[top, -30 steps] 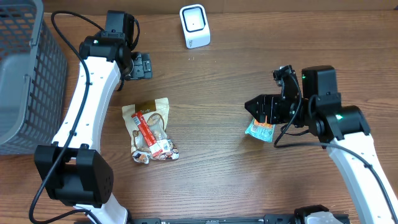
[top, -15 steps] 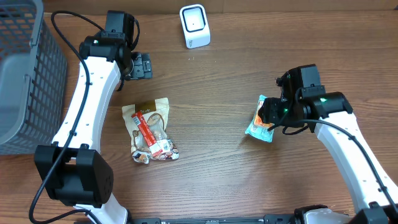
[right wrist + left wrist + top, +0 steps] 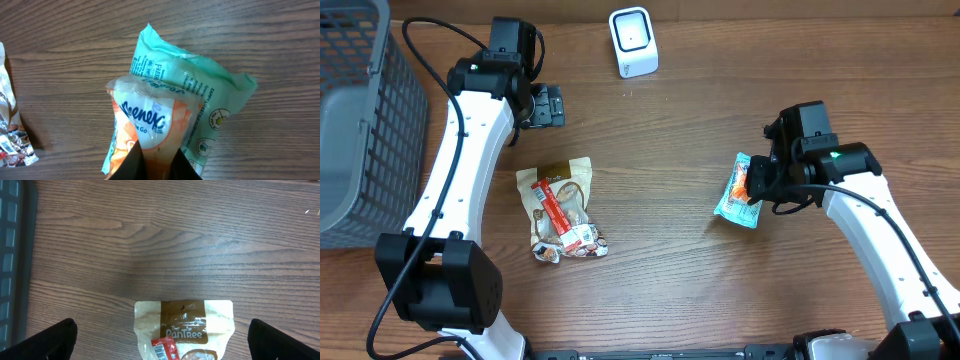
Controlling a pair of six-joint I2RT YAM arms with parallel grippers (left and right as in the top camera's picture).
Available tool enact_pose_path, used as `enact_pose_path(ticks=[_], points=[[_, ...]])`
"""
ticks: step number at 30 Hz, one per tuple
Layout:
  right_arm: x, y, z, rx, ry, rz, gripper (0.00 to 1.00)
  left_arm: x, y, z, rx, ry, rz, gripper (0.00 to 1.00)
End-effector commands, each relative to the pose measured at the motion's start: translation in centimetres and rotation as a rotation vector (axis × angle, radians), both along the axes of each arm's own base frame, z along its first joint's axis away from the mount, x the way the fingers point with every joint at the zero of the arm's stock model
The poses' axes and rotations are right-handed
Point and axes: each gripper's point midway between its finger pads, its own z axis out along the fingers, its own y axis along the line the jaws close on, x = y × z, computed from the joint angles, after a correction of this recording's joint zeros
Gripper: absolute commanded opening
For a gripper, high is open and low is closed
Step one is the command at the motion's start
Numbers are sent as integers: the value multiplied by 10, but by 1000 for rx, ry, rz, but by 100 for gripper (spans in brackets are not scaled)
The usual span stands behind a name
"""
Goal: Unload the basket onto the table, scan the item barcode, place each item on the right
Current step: 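Move the right gripper left and grasp the orange Kleenex tissue pack, then carry the Kleenex pack left toward the snack bag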
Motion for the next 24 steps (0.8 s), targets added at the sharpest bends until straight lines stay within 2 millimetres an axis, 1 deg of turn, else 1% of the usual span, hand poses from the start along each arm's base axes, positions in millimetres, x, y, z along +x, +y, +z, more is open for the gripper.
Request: enact_pose_path(ticks=[1, 5, 7, 9, 13, 16, 19, 21, 24], points=[[17, 2, 30, 17, -79, -4, 10, 2, 1, 12, 7, -33, 6, 100], [29, 24, 63, 119, -163, 46, 5, 2, 1, 12, 7, -33, 6, 100], [33, 35, 73, 140, -191, 58, 4, 2, 1, 12, 7, -33, 6, 100], [34, 53, 78, 152, -221, 106, 4, 2, 1, 12, 7, -33, 6, 100], [34, 93, 80, 117, -290, 214, 4, 2, 1, 12, 7, -33, 6, 100], [32, 131, 79, 74, -369, 361, 4, 2, 1, 12, 7, -33, 6, 100], [26, 171, 74, 61, -429, 514, 4, 2, 1, 12, 7, -33, 6, 100], [29, 179, 68, 17, -448, 519, 4, 2, 1, 12, 7, -33, 6, 100], [33, 185, 52, -75, -455, 519, 4, 2, 1, 12, 8, -33, 6, 100]])
